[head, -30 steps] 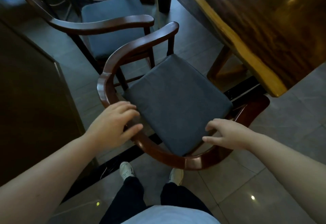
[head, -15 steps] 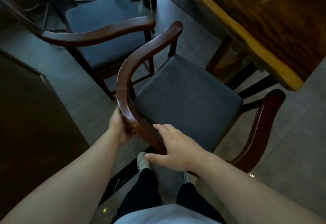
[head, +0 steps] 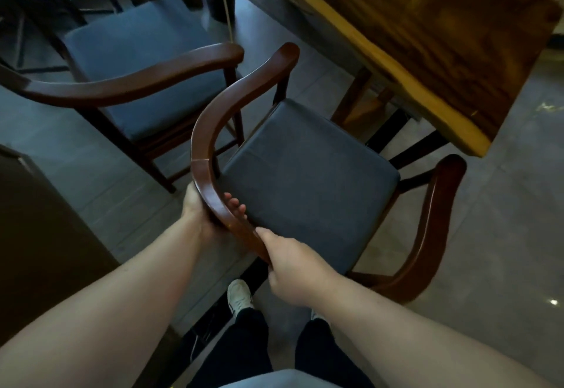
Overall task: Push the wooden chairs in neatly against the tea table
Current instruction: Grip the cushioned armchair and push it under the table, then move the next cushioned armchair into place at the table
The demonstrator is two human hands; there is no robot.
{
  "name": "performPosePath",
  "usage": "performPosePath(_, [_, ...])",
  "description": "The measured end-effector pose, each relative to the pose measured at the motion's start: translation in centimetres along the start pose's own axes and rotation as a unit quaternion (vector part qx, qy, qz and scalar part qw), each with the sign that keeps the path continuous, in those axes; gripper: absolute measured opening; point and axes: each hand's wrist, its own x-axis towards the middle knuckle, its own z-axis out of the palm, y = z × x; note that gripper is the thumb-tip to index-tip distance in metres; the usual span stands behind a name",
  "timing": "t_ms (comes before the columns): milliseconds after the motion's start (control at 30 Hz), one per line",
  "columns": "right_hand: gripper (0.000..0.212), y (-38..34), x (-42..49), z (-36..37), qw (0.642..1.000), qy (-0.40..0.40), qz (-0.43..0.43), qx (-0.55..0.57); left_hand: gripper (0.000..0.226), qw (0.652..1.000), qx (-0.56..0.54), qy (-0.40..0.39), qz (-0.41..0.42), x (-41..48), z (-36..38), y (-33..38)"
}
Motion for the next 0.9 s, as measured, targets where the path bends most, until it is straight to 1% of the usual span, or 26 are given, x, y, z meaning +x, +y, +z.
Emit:
performPosePath(100, [0.057,-0.5,1.6,-1.7,1.0,0.007,0.016,0.013,0.072,1.0,0.026,-0.013,0.009,0.5,1.6,2.0])
performPosePath(267, [0.057,-1.2,4.0,-3.1,0.999,0.014,0.028,0.031,0.082,0.998,0.062,-0.012,0.022,1.2,3.9,4.6])
performPosePath(467, [0.05,-2.2,5.7,-2.8,0.999,0.015,0.036,0.035,0.08,0.997,0.069,-0.003,0.032,1.5,3.7,6.1])
performPosePath(600, [0.051,-2.1,5.8,-2.2,0.999,0.016,0.03,0.023,0.072,0.995,0.086,-0.007,0.055,1.1,3.3,5.8])
performPosePath(633, [0.052,-2.0,5.9,-2.2,0.999,0.012,0.024,0.016,0.069,0.992,0.1,-0.002,0.07,0.8,3.1,5.6])
performPosePath(700, [0.054,-1.6,6.0,-2.6,1.0,-0.005,0.007,-0.006,0.06,0.979,0.162,0.018,0.121,0.3,2.7,5.2])
performPosePath(733, [0.055,-1.3,6.0,-2.9,1.0,-0.011,-0.008,-0.024,0.055,0.967,0.202,0.036,0.153,-0.2,2.3,5.1])
performPosePath(767, [0.056,-1.1,6.0,-3.4,0.998,-0.013,-0.026,-0.048,0.054,0.946,0.254,0.058,0.193,-0.8,1.8,4.9])
performPosePath(800, [0.059,-0.9,6.1,-4.0,0.996,-0.011,-0.042,-0.076,0.054,0.907,0.335,0.082,0.241,-1.4,1.2,5.0])
performPosePath(833, [0.064,-0.7,6.2,-4.7,0.993,-0.006,-0.06,-0.104,0.053,0.848,0.427,0.108,0.294,-2.2,0.5,5.1])
performPosePath(867, [0.07,-0.6,6.3,-5.4,0.988,-0.002,-0.082,-0.133,0.051,0.781,0.504,0.134,0.343,-3.3,-0.2,5.3])
performPosePath(900, [0.077,-0.5,6.4,-6.2,0.982,0.002,-0.105,-0.159,0.05,0.718,0.564,0.152,0.379,-4.6,-0.8,5.3])
